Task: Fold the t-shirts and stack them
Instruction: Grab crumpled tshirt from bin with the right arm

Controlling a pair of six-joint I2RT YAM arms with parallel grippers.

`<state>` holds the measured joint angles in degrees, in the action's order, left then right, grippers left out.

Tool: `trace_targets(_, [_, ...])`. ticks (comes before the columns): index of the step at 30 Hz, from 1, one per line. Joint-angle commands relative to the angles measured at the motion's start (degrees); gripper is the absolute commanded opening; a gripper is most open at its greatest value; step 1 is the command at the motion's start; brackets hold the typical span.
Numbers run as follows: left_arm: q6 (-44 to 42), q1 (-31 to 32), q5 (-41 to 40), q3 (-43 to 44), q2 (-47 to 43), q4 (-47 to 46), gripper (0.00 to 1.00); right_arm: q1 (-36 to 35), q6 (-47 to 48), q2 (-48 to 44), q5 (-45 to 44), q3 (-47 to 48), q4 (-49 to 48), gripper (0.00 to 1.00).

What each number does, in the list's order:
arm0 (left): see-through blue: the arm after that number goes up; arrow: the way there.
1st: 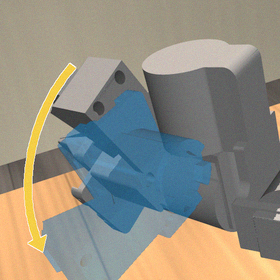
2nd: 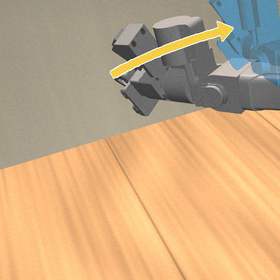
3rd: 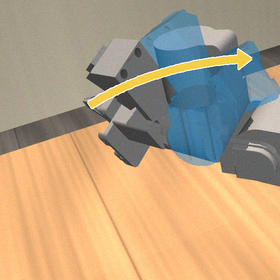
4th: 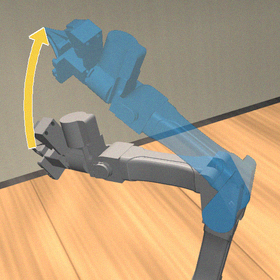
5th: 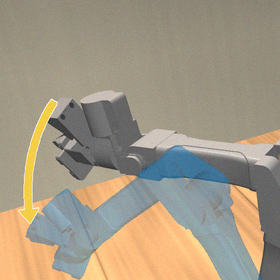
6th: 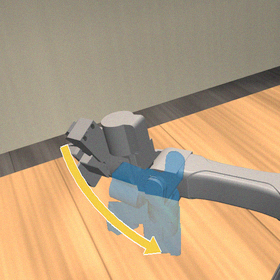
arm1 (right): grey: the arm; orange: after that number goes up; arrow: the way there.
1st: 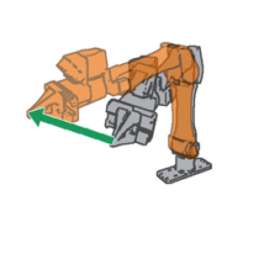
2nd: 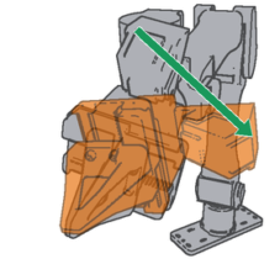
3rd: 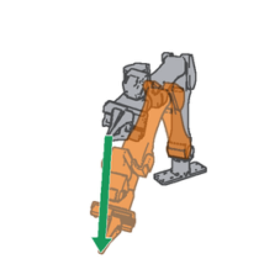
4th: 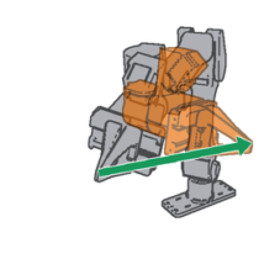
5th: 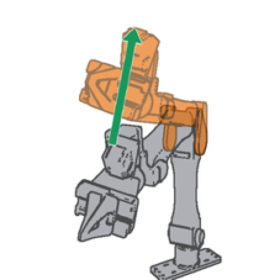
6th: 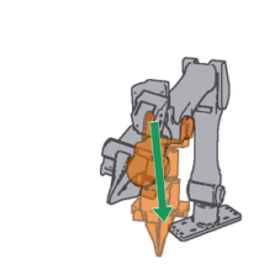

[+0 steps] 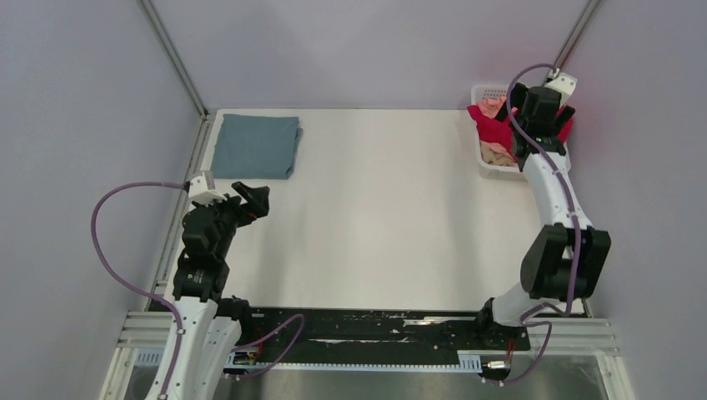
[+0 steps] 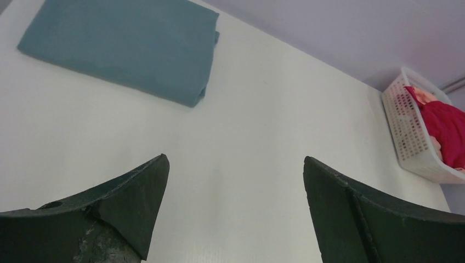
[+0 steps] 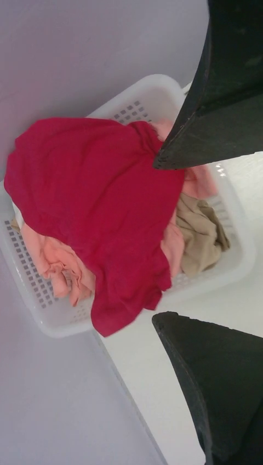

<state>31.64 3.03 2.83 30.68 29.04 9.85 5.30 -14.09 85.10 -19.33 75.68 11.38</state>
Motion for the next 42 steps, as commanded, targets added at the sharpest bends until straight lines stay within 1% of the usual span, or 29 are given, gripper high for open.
trace_targets(1, [0.8,0.0,-5.8,-0.5,-0.2,0.1,1.0,2.0,7.5,13.9,2.1,13.5,2.7,1.0])
trace_targets(4, [0.7,0.0,-6.8,-0.5,0.1,0.4,1.0,2.1,10.0,23.8,-1.1,23.0,4.3,1.0])
trace_targets(7, [0.6,0.0,-7.6,-0.4,0.3,0.6,1.0,2.9,11.1,30.5,-2.5,29.2,4.4,1.0])
trace_targets(10, [0.6,0.0,-8.9,-0.4,0.8,0.8,1.0,3.3,11.8,36.0,-3.6,33.7,4.4,0.97])
trace_targets(13, [0.6,0.0,-9.4,-0.1,1.3,1.3,1.0,3.3,13.6,40.2,-6.9,36.6,4.8,0.93])
trace_targets(15, [0.6,0.0,-9.4,-0.1,1.5,1.4,1.0,3.4,13.7,42.0,-8.7,37.7,5.7,0.88])
trace_targets(17, [0.6,0.0,-9.5,-0.1,1.8,1.2,1.0,3.6,13.5,42.7,-8.7,37.2,5.8,0.86])
trace_targets(20, [0.7,0.0,-9.6,0.0,2.0,1.4,1.0,4.3,11.9,42.8,-7.9,36.0,5.8,0.8])
trace_targets(27, [0.7,0.0,-9.8,0.4,2.4,1.8,1.0,5.2,9.9,41.0,-6.3,35.1,5.9,0.43])
trace_targets(28, [0.8,0.0,-9.8,0.4,2.4,1.8,1.0,5.2,10.0,40.5,-6.1,35.1,6.0,0.32])
trace_targets(30, [0.8,0.0,-9.8,0.3,2.4,1.8,1.0,5.4,9.8,39.6,-5.8,34.9,5.9,0.02])
trace_targets(31, [0.7,0.0,-10.0,0.3,2.4,1.8,1.0,5.6,9.7,39.2,-5.3,34.6,5.9,0.0])
trace_targets(35, [0.8,0.0,-10.4,0.7,2.4,2.5,1.0,6.1,9.6,37.5,-2.8,34.0,5.9,0.0])
trace_targets(39, [0.9,0.0,-10.4,1.2,2.3,3.2,1.0,6.0,9.3,33.5,-0.5,37.5,5.8,0.0])
trace_targets(42, [1.3,0.0,-10.8,1.4,1.9,3.6,1.0,5.9,8.0,28.4,3.9,40.3,5.3,0.0])
